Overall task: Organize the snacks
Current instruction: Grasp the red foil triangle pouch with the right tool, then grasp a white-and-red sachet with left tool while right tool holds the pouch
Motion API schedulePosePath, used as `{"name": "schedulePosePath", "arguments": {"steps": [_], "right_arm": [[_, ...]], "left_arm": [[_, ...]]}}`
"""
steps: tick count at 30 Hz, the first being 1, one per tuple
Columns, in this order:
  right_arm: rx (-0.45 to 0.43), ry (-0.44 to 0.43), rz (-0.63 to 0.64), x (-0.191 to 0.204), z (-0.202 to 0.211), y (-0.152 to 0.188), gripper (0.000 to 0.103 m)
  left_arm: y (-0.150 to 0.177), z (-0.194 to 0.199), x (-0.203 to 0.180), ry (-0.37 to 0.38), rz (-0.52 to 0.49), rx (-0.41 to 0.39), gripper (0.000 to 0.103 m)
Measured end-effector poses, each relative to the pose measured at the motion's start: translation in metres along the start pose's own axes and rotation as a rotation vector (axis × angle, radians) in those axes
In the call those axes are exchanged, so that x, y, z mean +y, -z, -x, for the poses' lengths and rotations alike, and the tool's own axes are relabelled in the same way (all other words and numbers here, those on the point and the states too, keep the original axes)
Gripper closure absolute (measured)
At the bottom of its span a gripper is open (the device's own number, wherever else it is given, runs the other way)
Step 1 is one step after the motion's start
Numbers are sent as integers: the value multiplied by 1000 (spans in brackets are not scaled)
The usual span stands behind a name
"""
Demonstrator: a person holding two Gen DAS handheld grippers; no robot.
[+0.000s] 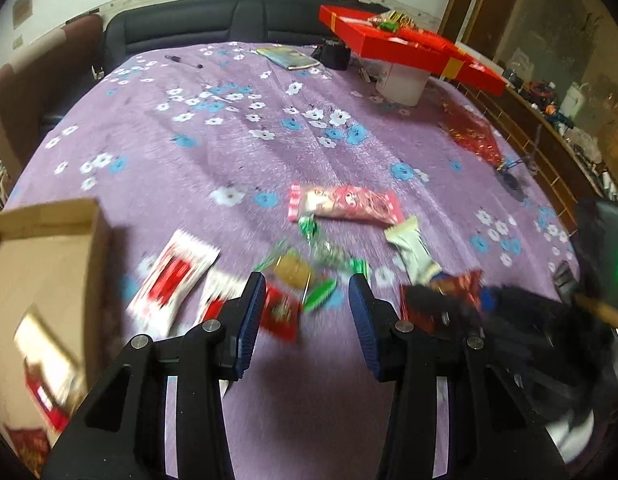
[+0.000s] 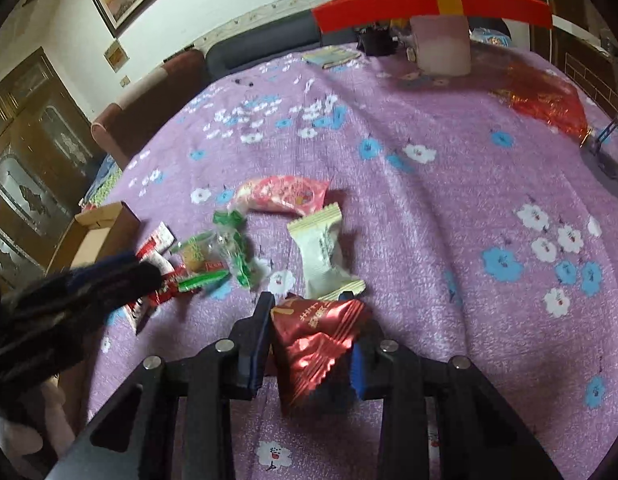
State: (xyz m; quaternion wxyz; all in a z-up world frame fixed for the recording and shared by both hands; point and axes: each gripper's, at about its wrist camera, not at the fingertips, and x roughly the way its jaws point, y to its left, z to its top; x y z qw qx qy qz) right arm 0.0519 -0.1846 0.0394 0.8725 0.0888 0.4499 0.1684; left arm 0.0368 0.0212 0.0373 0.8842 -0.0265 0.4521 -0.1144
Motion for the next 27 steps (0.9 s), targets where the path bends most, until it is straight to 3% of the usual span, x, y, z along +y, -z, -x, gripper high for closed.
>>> {"name": "schedulePosePath", "arguments": {"steps": [3,9,10,11,12,15,21,27], "right_arm": [[0,-3,-1,0,0,0,67],[-2,0,7,1,-1,0,67],[-3,1,9,1,-1,0,67],[-4,3,12,2,0,0,67],[-5,4,14,2,0,1,67],[-8,5,16,2,0,1,67],[-22,-4,10,2,3,1,67],[-79,-63,7,3,18,0,67]], "left_arm": [[-8,-20,-3,-8,7,21,60],[-9,-41,-19,-54,-81,42,61],[-7,-43,-21,-65,-96,43,64],[-4,-45,-22,-63,-117,42,77],[-2,-45,-23,-62,-126,40,81],[1,-40,-27,-70,-155,13,89],[5,-13,-30,-94,-172,-66,89],[11,27,-18,-69,-132,-143,89]]}}
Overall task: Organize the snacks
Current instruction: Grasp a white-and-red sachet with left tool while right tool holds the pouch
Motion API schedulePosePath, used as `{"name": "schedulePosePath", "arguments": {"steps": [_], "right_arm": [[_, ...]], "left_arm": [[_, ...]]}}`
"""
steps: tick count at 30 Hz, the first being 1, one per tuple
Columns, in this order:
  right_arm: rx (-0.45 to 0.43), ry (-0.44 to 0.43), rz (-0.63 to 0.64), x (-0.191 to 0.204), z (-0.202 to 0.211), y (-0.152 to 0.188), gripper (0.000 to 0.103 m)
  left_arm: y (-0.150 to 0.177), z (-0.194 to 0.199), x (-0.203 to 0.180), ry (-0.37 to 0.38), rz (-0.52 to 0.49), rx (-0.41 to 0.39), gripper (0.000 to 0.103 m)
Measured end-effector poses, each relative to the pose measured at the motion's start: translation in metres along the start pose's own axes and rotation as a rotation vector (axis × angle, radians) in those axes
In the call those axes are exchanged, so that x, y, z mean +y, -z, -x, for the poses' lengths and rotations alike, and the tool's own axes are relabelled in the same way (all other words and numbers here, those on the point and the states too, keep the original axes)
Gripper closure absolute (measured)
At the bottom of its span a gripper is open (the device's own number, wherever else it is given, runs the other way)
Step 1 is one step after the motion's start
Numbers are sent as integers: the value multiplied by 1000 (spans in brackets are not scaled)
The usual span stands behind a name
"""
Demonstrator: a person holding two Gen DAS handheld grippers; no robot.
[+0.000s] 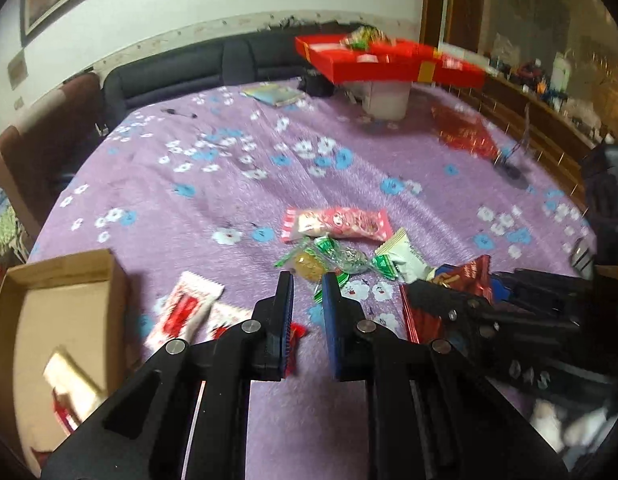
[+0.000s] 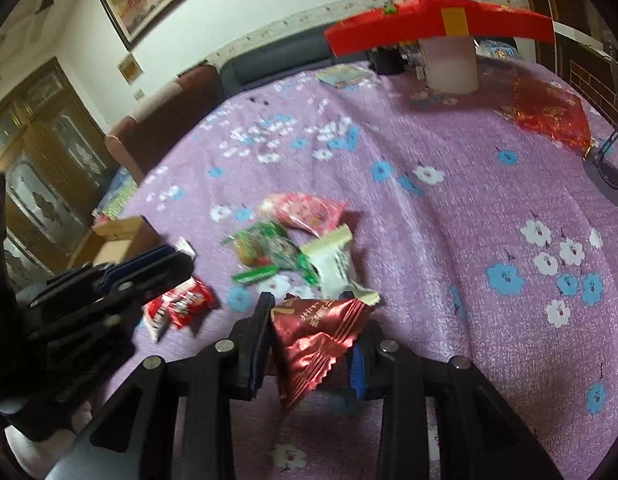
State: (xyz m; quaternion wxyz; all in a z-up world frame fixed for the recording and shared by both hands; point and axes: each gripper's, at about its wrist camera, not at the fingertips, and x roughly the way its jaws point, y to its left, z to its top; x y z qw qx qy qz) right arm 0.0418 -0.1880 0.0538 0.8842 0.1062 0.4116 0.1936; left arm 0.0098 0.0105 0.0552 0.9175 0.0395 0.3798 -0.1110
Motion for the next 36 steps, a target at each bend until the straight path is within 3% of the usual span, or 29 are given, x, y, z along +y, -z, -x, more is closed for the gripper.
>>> {"name": "schedulePosePath", "arguments": {"steps": [6,11,14,19,22,25,29,36], "right_arm": [[-35,-48,-13,3,9,-2,67],[-36,-50,-19,3,10,-2,67],[-26,-51,-19,3,7,-2,67],[-3,-33,-17,3,1,1,67],[1,-31,-23,1,-1,0,67],[13,-30,-27,0,-5,1,67],[26,-35,-22,2,-7,1,67],[32,-33,-20,2,-9,2,66]], "left_arm": [[11,54,36,114,134,-80,89],[26,84,57,113,180,-128,89],[32,81,69,107,220,-93,89],[39,50,54,183,218,16,89],[38,31,41,159,172,55,85],[39,16,35,61,108,76,85],[44,-17,44,-4,83,205,85],[33,-7,46,-30,52,151,85]]}}
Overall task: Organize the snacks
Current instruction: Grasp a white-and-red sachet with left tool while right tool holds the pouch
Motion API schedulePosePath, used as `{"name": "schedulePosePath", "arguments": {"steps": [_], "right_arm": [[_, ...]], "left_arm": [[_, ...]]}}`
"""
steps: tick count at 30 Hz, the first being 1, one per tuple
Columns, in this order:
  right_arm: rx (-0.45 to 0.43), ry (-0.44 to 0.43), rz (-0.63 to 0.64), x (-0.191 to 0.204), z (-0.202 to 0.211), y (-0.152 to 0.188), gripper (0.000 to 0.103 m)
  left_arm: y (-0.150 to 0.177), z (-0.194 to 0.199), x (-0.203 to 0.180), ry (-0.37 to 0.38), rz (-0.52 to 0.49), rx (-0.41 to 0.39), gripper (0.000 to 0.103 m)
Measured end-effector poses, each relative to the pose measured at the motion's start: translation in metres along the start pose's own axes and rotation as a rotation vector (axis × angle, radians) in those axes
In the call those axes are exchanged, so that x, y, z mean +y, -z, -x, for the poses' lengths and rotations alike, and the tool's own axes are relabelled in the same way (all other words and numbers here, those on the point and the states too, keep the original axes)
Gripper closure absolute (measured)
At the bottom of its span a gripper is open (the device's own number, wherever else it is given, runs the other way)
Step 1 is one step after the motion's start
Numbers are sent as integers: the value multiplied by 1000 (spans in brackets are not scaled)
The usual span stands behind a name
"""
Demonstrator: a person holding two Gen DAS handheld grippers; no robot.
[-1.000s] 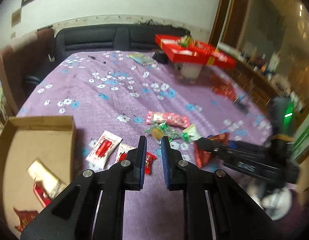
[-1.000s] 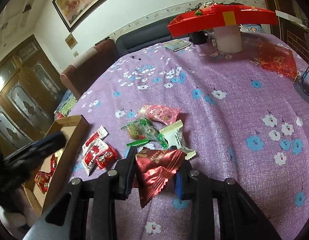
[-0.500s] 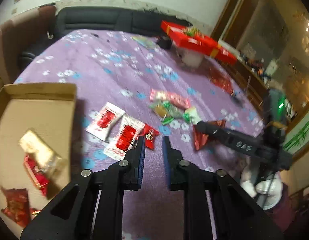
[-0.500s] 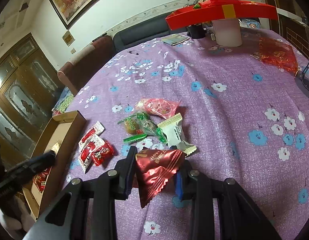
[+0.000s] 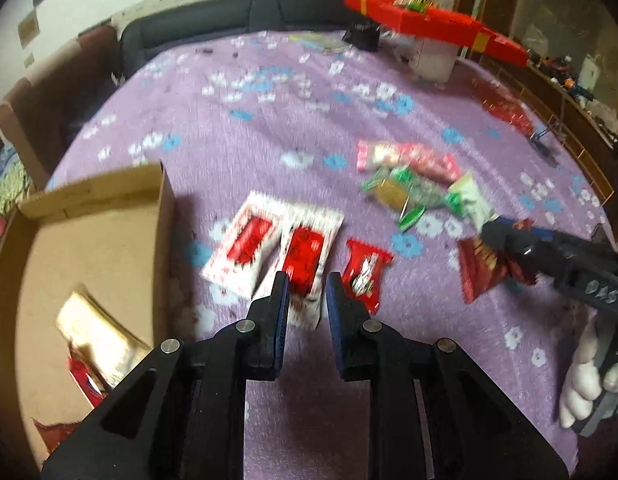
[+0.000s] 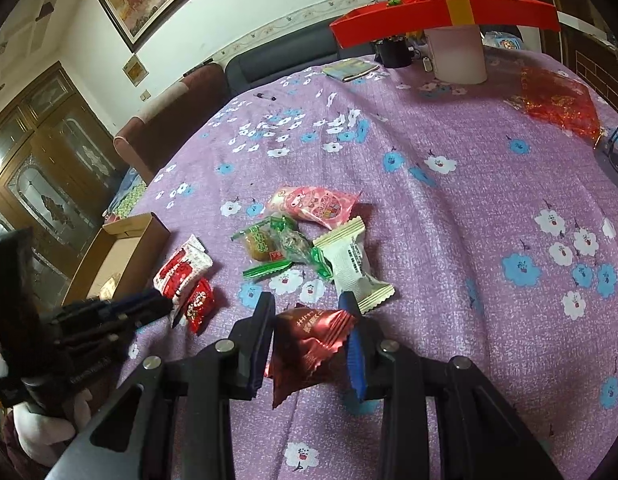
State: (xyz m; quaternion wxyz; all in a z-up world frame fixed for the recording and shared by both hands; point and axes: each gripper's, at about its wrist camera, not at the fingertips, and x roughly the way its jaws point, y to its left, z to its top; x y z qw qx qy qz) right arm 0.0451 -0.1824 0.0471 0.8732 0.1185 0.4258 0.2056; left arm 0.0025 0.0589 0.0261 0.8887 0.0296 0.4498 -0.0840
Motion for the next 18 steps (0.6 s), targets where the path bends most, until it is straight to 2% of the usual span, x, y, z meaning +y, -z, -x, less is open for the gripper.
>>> {"name": "schedulePosePath", "arguments": {"steps": [2,5,11,14,16,17,18], "right_arm": [[7,2,1,0,-2,0,65],[18,-1,5,1,-4,0,64],[30,3,6,1,-8,2,62],[30,6,12,2,-9,1,62],[37,9,21,3,-10,2,65],[46,7,26,4,-11,3,65],[54,4,32,5,-12,4,66]], "left_arm": [[-2,2,0,-8,-21,0,82],[-10,-10,0,-47,-58,27,64],[-19,-42,-16,-44,-166,79,61],[-20,-45,-17,-35,-163,74,61],[-19,-44,-13,-2,-134,78,73],[-17,-43,-13,19,-126,77,76],[-15,-41,-14,8,-127,72,76]]}}
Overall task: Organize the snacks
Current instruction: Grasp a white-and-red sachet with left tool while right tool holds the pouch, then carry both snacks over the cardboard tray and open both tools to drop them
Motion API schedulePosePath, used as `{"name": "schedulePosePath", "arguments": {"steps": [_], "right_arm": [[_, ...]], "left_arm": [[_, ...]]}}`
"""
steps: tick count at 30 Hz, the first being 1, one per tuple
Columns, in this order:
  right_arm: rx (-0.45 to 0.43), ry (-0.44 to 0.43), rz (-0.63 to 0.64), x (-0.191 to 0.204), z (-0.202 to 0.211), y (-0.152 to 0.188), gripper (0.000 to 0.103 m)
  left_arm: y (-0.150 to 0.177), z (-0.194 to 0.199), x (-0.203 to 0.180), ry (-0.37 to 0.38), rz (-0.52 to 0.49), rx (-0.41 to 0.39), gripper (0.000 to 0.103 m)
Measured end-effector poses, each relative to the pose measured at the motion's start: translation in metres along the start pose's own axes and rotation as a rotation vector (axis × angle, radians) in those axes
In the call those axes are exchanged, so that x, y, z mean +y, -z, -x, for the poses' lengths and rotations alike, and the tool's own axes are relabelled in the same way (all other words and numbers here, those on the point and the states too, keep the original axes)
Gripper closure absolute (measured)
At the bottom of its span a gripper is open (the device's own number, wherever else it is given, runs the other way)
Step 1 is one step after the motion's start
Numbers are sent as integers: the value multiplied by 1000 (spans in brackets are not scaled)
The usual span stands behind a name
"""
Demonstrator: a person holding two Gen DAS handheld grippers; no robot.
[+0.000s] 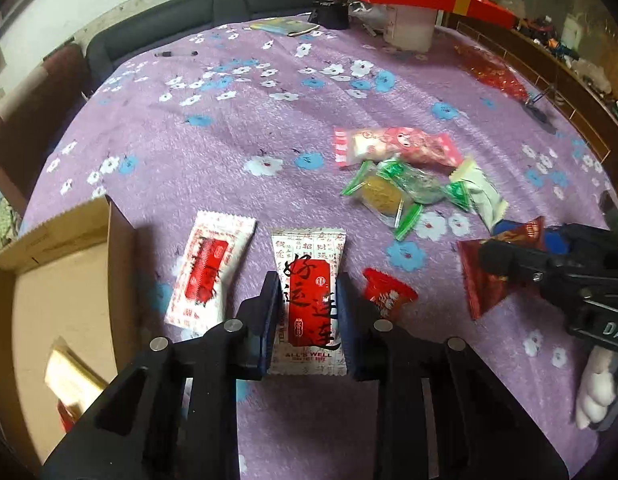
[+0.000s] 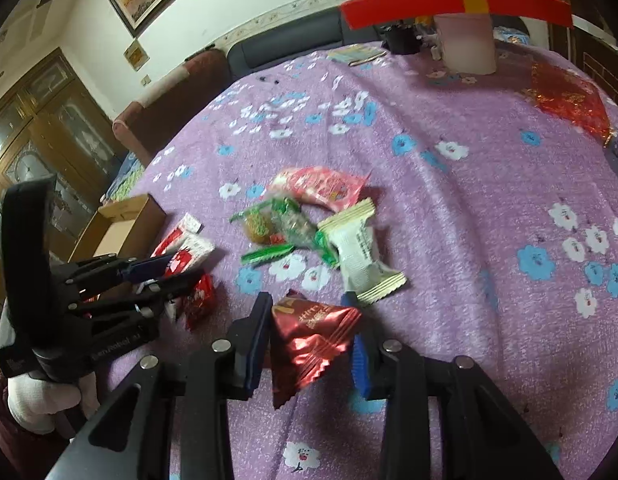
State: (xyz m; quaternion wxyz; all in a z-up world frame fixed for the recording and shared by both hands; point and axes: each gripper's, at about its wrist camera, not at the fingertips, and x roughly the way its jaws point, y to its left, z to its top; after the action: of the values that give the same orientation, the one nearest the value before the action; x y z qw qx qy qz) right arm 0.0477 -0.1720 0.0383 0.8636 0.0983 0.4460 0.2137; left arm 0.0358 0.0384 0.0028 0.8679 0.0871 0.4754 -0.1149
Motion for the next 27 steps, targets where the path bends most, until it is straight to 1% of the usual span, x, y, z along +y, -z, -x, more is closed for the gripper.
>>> {"name": "schedulePosePath", "arguments": {"steps": [1,2,5,9,12,14,17,21,24,27], "right_arm": [[-1,-2,7,2,0,1,69],[1,-10,11,3,1,1,69],[4,-47,11,4,2,2,69],[-9,-114,-14,2,7,1,69],[-23,-158,-33,0,11,0,69],[-26,-172,-40,0,12,-1,69],[-27,-166,-35,2,11,0,69],[-34,-121,-19,11,12,1,69],[-38,-135,-4,28,20,2,69],[-21,-171,41,62,22,1,69]], "left_arm": [[2,3,-2,-6,-2,-9,76],[3,6,-3,3,2,-15,76],[9,21,-2,51,34,-45,77],[21,48,7,119,108,-87,77],[33,71,18,133,162,-127,76],[42,89,32,127,209,-164,76],[58,108,54,102,269,-202,76],[81,127,97,57,373,-229,76],[96,138,127,29,442,-251,76],[109,140,154,14,510,-256,76]]}}
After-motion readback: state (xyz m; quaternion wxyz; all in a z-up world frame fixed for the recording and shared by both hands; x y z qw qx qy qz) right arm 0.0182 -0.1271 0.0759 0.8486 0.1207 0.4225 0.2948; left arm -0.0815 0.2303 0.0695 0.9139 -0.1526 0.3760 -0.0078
